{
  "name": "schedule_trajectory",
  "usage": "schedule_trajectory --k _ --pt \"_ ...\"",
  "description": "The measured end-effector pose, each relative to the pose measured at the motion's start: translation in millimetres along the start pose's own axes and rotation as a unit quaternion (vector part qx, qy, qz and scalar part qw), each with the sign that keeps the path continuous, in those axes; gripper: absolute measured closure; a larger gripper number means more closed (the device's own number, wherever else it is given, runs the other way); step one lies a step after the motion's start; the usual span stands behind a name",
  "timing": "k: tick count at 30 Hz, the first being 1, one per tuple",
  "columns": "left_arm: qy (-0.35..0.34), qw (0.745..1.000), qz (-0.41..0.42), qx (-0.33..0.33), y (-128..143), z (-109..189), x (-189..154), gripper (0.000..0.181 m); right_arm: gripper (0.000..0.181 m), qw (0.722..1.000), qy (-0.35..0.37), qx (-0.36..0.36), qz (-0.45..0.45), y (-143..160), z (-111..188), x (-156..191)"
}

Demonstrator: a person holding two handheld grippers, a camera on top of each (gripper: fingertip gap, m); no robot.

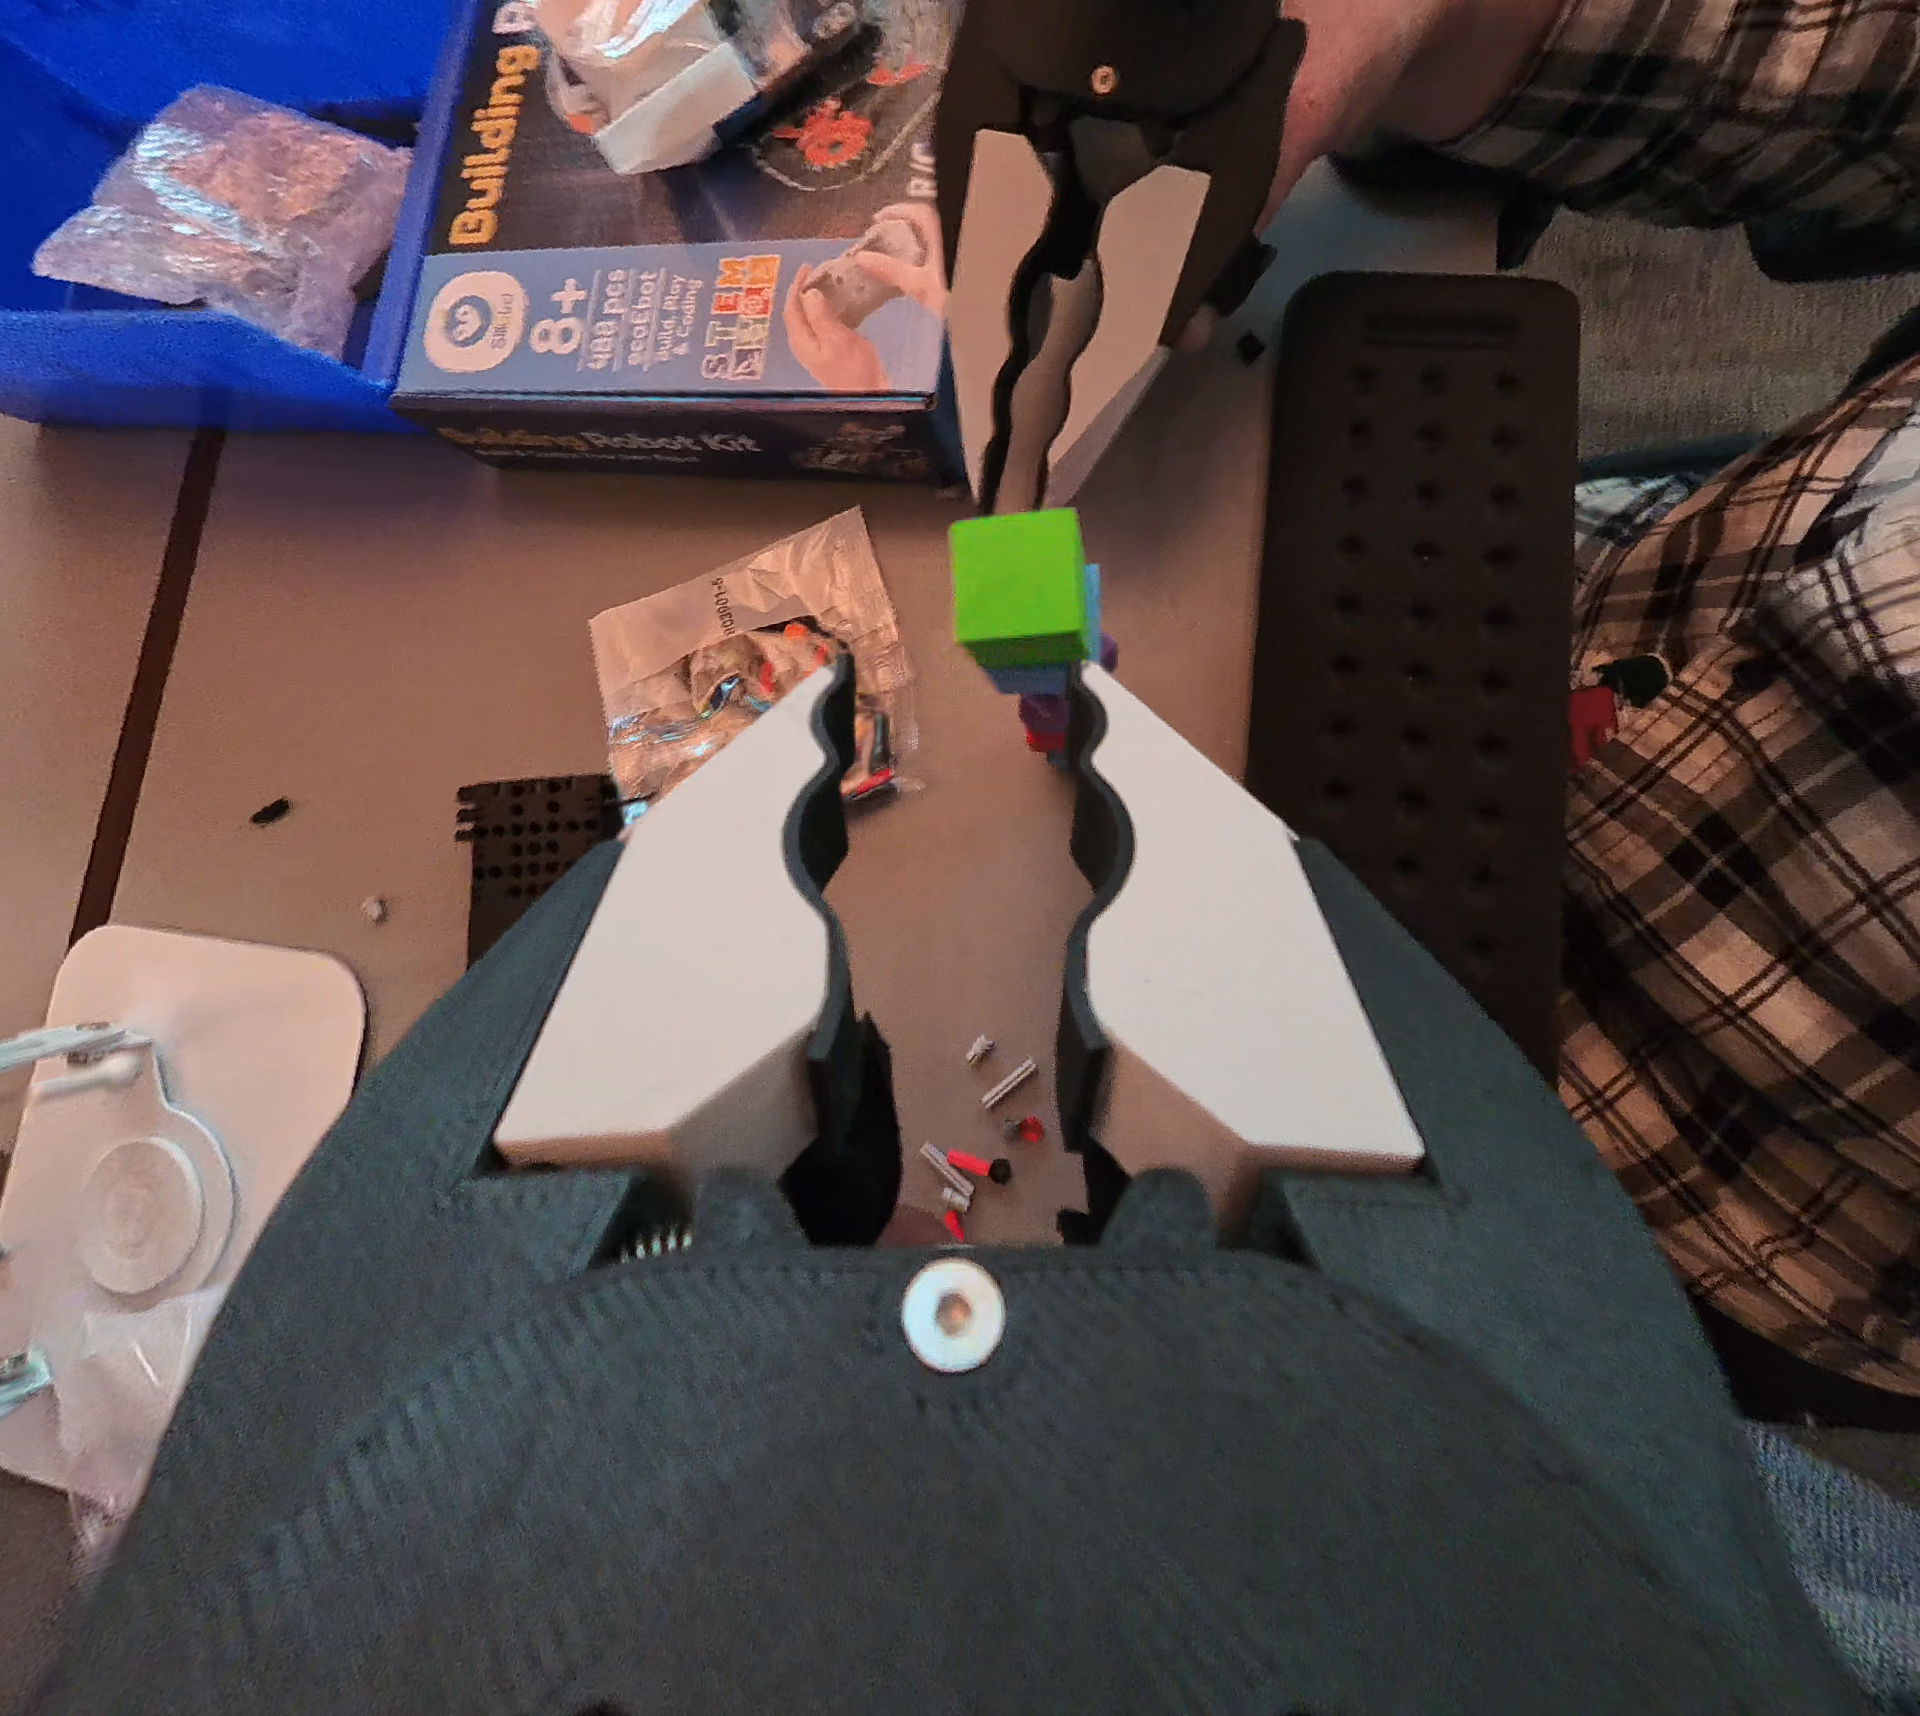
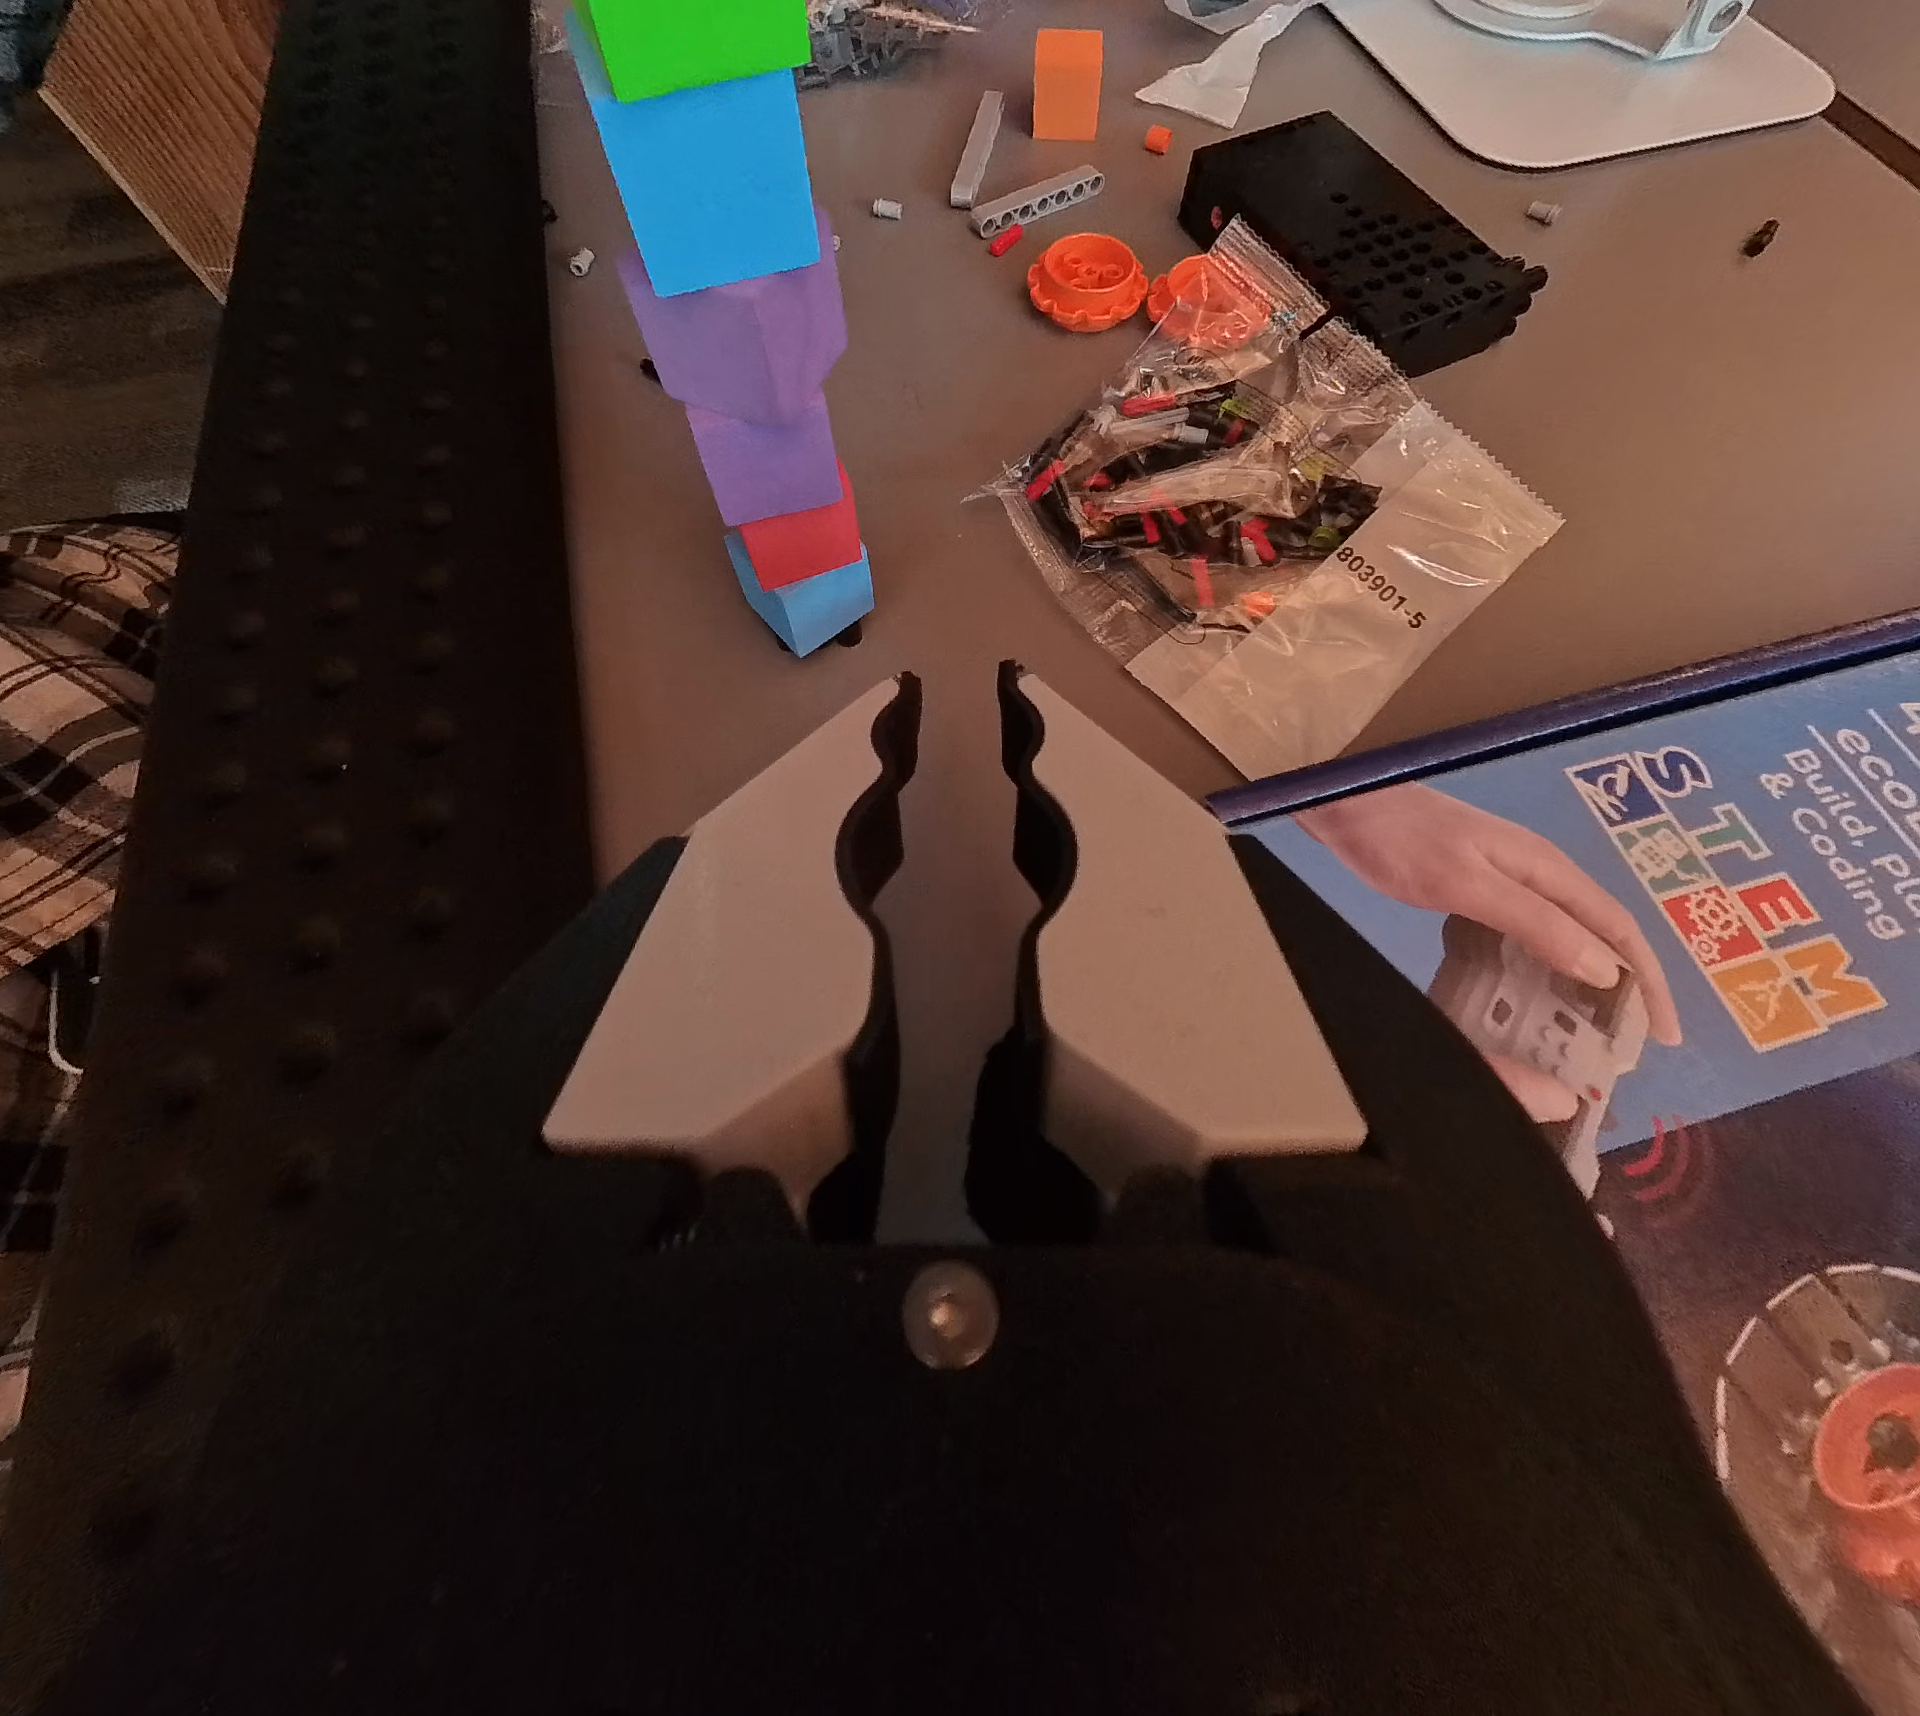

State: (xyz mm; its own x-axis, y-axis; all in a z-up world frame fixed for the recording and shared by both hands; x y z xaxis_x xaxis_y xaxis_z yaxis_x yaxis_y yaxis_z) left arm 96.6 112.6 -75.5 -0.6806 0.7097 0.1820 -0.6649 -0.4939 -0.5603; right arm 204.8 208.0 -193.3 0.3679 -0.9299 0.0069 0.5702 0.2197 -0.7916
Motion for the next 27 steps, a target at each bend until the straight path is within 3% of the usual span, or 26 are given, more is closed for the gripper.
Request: schedule_trajectory --k 2,4,8,12,15,20,25,27 --pt "-0.026 0.999 0.035 -0.009 18.8 10.4 18.0 0.140 0.167 1.000 0.000 -0.002 -0.001 0.0 0.7 -0.2" --pt "-0.081 0.992 0.096 0.028 58.0 12.6 48.9 0.139 0.167 1.000 0.000 -0.002 0.000 -0.4 0.7 0.1" --pt "-0.145 0.960 0.198 0.135 147.1 -5.2 90.3 0.136 0.167 1.000 -0.001 0.002 0.004 -0.5 -0.9 1.3" --pt "-0.177 0.933 0.256 0.182 197.8 -24.4 106.0 0.134 0.167 1.000 -0.001 0.003 0.001 0.3 -1.3 0.6" --pt "-0.202 0.917 0.287 0.190 213.7 -32.0 115.3 0.145 0.167 1.000 -0.002 0.005 -0.001 1.2 -2.2 -0.1" --pt "-0.185 0.914 0.293 0.213 224.6 -44.7 113.5 0.151 0.168 1.000 -0.001 0.006 -0.002 1.6 -2.5 -1.0" --pt "-0.168 0.924 0.290 0.184 210.9 -41.5 109.2 0.152 0.168 1.000 0.000 0.003 -0.002 1.0 -1.2 -1.1" --pt "-0.159 0.934 0.277 0.161 192.4 -33.7 103.8 0.152 0.168 1.000 0.000 0.003 -0.001 0.8 -1.2 -0.8"
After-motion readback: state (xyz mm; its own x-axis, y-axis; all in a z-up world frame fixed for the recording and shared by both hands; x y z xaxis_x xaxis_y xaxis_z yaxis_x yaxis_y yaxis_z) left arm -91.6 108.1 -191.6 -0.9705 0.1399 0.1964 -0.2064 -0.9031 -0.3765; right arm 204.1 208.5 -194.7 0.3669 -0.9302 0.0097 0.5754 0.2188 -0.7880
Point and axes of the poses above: each gripper's, where its closed fingertips meet, z back along the fingers, y out of its underside, x = y × z across the jaws, the point moved 5 cm from there along z, back along the fingers, and after that the axes turned 7 degrees about x, right-handed, at the moved point
